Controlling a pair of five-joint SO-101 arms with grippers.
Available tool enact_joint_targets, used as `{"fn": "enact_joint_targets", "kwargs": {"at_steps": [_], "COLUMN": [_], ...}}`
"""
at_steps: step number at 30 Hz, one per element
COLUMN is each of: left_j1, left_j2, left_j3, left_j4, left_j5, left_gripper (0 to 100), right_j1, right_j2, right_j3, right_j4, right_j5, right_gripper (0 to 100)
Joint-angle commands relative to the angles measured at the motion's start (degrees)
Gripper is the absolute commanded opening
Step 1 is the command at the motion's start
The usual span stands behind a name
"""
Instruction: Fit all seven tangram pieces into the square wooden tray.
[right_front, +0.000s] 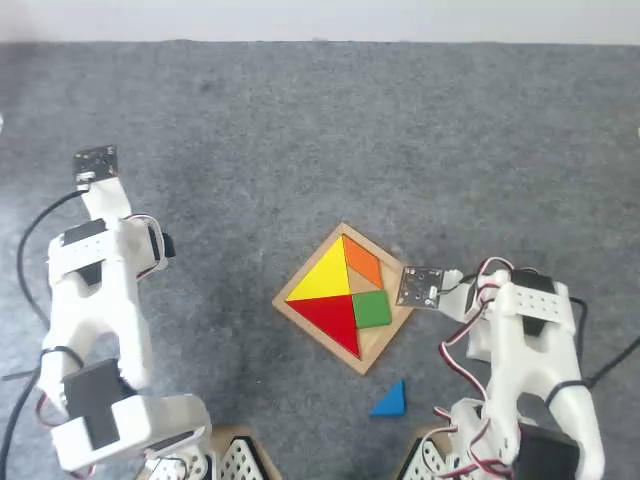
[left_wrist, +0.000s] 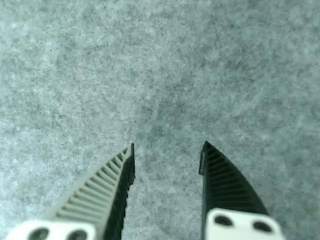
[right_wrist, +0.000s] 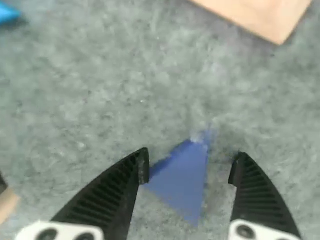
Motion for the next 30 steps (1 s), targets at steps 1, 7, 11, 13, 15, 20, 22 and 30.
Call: {"fn": "enact_joint_targets", "kwargs": {"at_steps": [1,7,11,13,15,20,22,30], "left_j1": [0.26,0.26,0.26,0.26,0.26,0.53,0.53,0.53], "left_j2": [-2.37,-2.37,-2.37,-2.37,-2.37,-2.29,-2.29,-2.11], "left_j3": [-0.48,-0.48,-0.48,-0.48,-0.4,-0.4,-0.4,-0.4], "left_j4": [0.26,0.35,0.35,0.35,0.26,0.18,0.18,0.09], "left_j5": [0.26,0.26,0.26,0.26,0.26,0.26,0.26,0.26], "left_gripper": [21,21,21,21,21,21,21,21], "right_j1": [-0.13,2.95,6.37,8.57,11.12,12.62,13.14,22.55], "right_j2": [1.63,4.7,4.18,4.09,3.47,-5.76,-11.38,-19.3], "right_j3": [0.44,-1.58,-3.25,-5.27,-8.97,-19.16,-20.92,-2.11], "right_j4": [-4.09,-5.49,-5.41,-5.14,-2.95,17.45,23.34,21.05], "right_j5": [0.88,0.7,0.7,-0.62,-4.22,-3.34,0.53,6.77], "right_gripper": [18.5,3.1,1.6,0.9,3.1,9.4,9.7,9.9]}}
